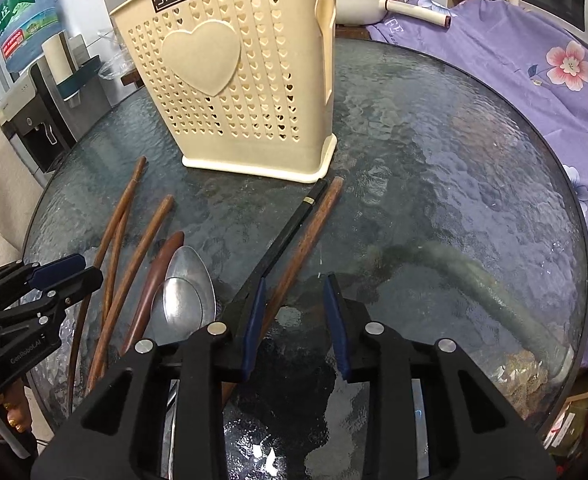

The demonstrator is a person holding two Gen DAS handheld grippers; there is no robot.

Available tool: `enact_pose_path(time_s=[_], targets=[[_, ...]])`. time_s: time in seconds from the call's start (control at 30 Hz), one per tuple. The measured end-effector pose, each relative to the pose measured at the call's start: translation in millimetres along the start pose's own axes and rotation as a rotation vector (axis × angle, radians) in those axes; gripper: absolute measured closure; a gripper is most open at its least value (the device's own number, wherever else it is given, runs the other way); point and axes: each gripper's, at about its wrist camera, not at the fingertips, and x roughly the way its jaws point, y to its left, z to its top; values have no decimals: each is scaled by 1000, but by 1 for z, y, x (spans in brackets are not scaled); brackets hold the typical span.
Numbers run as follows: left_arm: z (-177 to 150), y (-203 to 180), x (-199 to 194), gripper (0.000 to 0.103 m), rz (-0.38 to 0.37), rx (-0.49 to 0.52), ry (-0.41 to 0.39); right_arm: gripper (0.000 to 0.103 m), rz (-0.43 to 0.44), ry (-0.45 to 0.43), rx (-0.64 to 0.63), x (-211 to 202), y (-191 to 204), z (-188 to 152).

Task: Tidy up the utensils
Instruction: 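Withdraw both tools from the caddy back to the loose chopsticks, then grasp a brown chopstick with the left tool while the right tool grasps another brown chopstick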

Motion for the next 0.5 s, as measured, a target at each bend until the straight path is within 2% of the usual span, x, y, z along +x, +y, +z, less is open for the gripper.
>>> enact_pose_path(time_s=[0.27, 0.5], targets=[[11, -7, 9, 79, 42, 16, -6, 80, -26, -7, 12, 4, -2, 6], [29, -3, 21, 82, 51, 5, -1, 81, -32, 1, 31, 16, -5, 24]])
